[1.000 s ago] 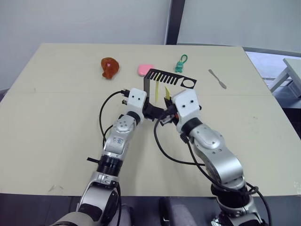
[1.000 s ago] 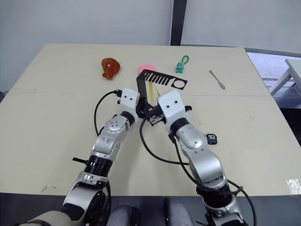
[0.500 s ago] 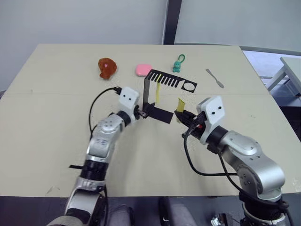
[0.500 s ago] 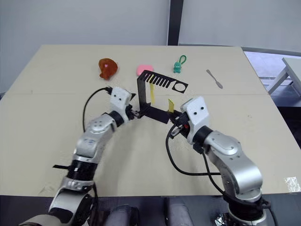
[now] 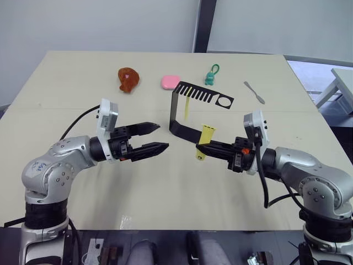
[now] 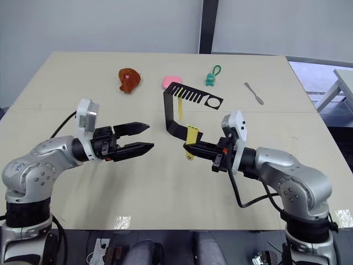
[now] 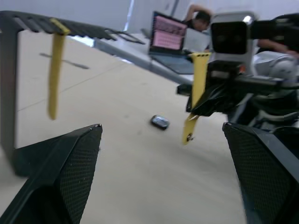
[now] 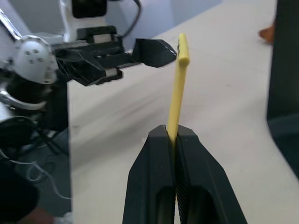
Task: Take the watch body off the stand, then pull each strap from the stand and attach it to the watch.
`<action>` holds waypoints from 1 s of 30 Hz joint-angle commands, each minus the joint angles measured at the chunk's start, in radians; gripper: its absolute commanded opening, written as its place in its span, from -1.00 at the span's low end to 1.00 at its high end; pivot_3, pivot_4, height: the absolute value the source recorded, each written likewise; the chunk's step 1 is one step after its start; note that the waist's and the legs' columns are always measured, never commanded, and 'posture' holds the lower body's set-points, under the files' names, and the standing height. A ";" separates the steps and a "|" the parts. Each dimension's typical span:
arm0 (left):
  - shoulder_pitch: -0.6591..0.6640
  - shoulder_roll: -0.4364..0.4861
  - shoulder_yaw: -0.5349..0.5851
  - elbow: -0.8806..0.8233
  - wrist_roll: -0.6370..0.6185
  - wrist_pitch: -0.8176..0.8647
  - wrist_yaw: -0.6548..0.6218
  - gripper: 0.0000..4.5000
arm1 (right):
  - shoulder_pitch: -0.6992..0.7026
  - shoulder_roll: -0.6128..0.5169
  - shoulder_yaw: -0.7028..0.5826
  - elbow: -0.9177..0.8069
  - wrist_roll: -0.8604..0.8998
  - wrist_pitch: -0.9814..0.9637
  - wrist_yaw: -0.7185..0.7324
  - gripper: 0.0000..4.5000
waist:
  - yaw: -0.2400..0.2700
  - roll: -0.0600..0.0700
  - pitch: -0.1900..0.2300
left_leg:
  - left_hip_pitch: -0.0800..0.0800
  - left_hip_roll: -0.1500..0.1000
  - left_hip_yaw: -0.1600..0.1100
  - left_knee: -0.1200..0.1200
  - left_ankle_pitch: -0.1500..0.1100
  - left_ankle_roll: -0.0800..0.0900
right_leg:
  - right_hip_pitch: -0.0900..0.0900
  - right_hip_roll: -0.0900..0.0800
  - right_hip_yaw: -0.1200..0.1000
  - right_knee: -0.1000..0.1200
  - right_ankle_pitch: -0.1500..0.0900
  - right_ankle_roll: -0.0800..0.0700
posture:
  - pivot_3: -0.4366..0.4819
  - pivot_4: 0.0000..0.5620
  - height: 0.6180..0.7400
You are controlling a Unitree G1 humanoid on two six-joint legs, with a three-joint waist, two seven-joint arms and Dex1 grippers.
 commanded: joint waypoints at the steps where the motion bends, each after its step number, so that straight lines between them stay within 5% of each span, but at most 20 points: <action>1: -0.064 -0.070 -0.025 0.056 -0.062 0.024 0.035 0.97 | -0.052 0.010 0.010 0.043 0.087 0.020 0.025 -1.00 | 0.002 0.000 0.000 | 0.000 0.000 0.000 0.000 0.000 0.000 | 0.000 0.000 0.000 0.000 0.000 0.000 | -0.05 -0.47 1.00; 4: -0.082 -0.093 -0.034 0.059 -0.102 0.047 0.024 0.60 | -0.073 0.022 0.022 0.067 0.118 0.025 0.012 -1.00 | -0.003 0.000 0.000 | 0.000 0.000 0.000 0.000 0.000 0.000 | 0.000 0.000 0.000 0.000 0.000 0.000 | -0.05 -0.47 1.00; 7: -0.086 -0.111 -0.062 0.050 -0.115 0.063 0.033 -0.07 | -0.082 0.030 0.035 0.077 0.140 0.027 0.008 -1.00 | -0.008 0.000 0.000 | -0.001 0.001 0.000 -0.001 0.000 0.000 | -0.001 0.000 0.000 0.000 0.000 0.000 | -0.05 -0.47 1.00; 30: -0.138 -0.203 -0.083 0.100 -0.166 0.069 0.108 -0.07 | -0.100 0.028 0.050 0.097 0.184 0.027 -0.047 -1.00 | -0.018 0.000 0.000 | -0.001 0.001 0.000 0.000 0.000 0.000 | -0.001 0.000 0.000 0.000 0.000 0.000 | -0.05 -0.47 1.00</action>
